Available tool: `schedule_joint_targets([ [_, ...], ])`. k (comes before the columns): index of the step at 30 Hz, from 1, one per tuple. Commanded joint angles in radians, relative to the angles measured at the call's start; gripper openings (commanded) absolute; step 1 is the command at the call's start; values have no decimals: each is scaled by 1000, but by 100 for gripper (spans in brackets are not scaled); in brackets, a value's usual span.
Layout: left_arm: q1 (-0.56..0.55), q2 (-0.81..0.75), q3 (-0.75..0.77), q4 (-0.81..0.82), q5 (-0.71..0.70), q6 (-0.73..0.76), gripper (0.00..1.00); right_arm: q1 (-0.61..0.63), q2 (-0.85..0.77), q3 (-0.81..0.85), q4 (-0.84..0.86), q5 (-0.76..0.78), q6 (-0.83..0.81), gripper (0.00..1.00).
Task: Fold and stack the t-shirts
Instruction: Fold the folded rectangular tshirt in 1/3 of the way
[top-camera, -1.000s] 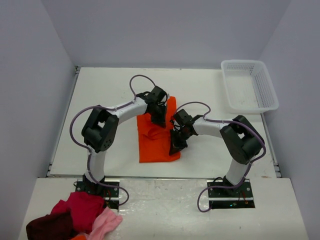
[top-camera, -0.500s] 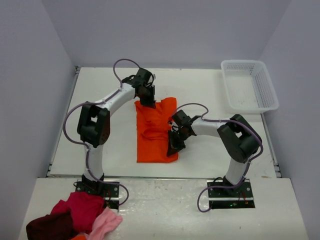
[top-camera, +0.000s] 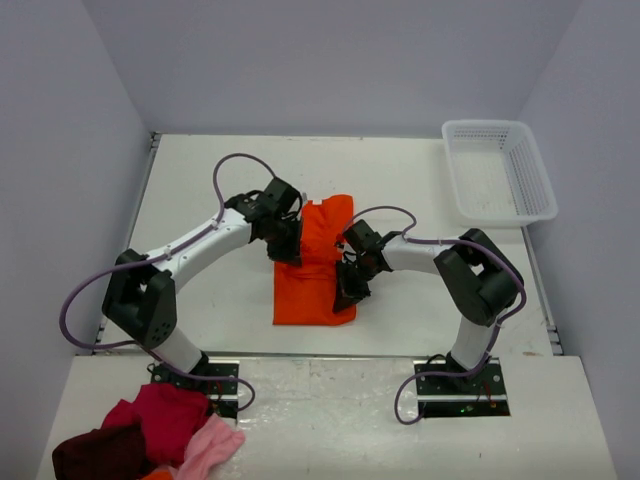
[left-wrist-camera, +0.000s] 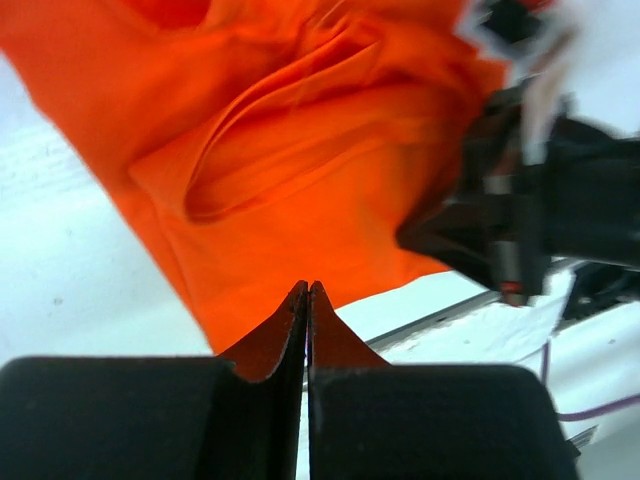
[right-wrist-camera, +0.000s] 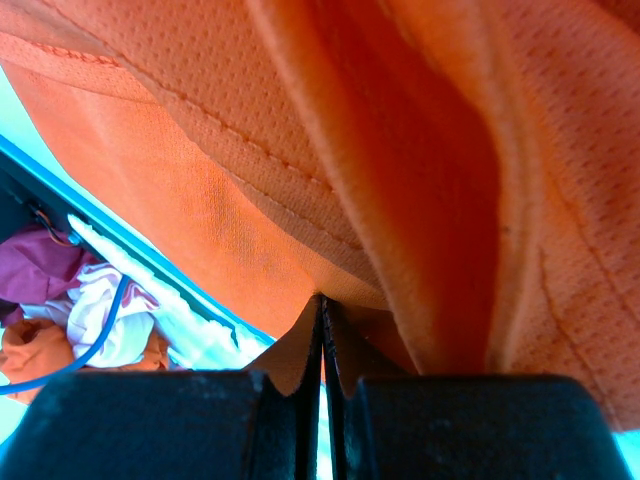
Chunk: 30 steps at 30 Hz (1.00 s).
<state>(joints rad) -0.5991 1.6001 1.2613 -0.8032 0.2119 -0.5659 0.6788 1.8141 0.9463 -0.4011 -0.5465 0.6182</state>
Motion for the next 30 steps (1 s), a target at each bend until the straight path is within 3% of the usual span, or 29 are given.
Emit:
schedule_joint_targets([
  [1, -11, -28, -74, -16, -55, -31, 0, 10, 36, -7, 12, 63, -14, 0],
  [9, -37, 12, -192, 119, -69, -38, 0, 10, 42, -1, 8, 60, -12, 0],
  [16, -45, 93, -183, 188, -91, -20, 0, 10, 53, 25, -4, 45, -12, 0],
  [24, -45, 224, -103, 243, -117, 23, 0, 10, 73, 36, -8, 39, -12, 0],
  [30, -41, 309, 70, 202, -140, 64, 0, 8, 80, 25, 1, 33, -12, 0],
])
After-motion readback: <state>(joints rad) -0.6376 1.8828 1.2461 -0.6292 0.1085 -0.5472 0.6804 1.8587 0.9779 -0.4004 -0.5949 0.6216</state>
